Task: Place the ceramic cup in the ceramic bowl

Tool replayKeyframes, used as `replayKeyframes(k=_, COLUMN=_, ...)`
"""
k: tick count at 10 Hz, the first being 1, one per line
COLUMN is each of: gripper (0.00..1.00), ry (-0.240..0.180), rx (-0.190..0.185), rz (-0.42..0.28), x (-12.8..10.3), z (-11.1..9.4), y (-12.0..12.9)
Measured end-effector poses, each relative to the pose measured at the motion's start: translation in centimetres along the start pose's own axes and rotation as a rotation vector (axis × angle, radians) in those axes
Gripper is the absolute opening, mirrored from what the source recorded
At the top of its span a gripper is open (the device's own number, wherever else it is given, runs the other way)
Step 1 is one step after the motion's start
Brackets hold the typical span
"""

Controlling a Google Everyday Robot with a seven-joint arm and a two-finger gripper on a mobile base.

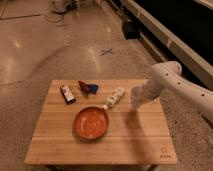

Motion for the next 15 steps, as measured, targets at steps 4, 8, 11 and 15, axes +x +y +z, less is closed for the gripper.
replayKeyframes(k=4, gripper=0.0, ry=-0.083, rx=-0.012, rz=-0.147, x=-6.9, z=-1.2, y=-1.1)
replayKeyframes(k=8, gripper=0.0, ry=-0.17, rx=-0.019, rz=-0.262, x=-12.9, z=-0.2, y=-0.8)
replayKeyframes(k=11, gripper=0.0, ry=-0.258, rx=0.003, rz=-0.364, x=-18.0, z=0.6, y=-1.2)
replayKeyframes(k=15, gripper=0.02, ry=-0.317, rx=0.043, rz=-0.474, x=-21.1, z=2.5, y=-1.4)
